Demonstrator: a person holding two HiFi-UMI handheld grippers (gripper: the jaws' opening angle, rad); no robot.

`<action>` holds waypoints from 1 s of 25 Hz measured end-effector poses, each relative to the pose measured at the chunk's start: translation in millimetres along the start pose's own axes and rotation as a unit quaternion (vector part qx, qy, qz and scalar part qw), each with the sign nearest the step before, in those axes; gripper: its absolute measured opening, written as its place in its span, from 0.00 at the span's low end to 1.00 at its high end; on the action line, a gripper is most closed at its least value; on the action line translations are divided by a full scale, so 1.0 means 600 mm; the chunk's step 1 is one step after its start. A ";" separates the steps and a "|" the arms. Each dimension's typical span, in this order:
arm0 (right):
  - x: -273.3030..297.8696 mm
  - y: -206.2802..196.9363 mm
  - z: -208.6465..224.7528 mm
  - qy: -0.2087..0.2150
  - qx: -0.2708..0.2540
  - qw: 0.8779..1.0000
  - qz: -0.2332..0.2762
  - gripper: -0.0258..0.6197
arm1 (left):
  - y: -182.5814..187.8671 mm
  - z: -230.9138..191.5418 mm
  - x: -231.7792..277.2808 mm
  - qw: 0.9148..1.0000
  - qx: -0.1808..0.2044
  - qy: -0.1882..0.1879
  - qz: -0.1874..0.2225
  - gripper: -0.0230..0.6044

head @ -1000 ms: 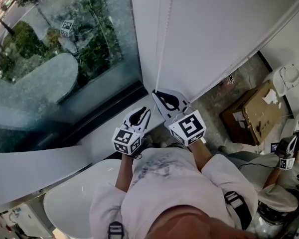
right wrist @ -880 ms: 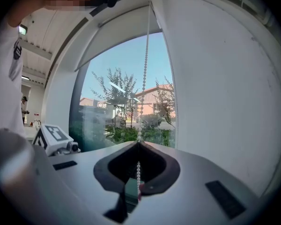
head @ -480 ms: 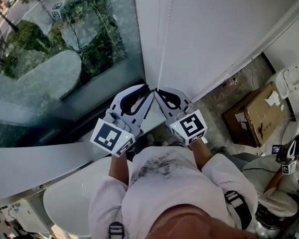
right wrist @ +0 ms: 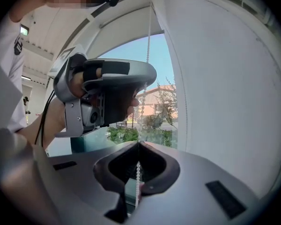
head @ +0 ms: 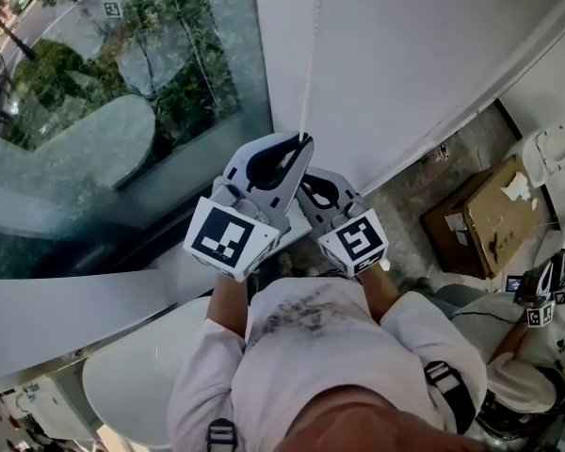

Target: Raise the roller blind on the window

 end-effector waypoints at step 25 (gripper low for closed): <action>0.011 -0.100 -0.009 0.003 0.003 0.997 -0.083 0.13 | -0.119 0.004 -0.018 0.998 -0.055 0.029 -0.024 0.06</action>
Point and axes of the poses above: the fingertips, and each gripper's own axes: x forward along the fingers, z to its right, y out of its top, the point moved 9 cm from there along -x, backward along the fingers, and after that the axes turned 12 degrees about -y, right-handed, at the moved point
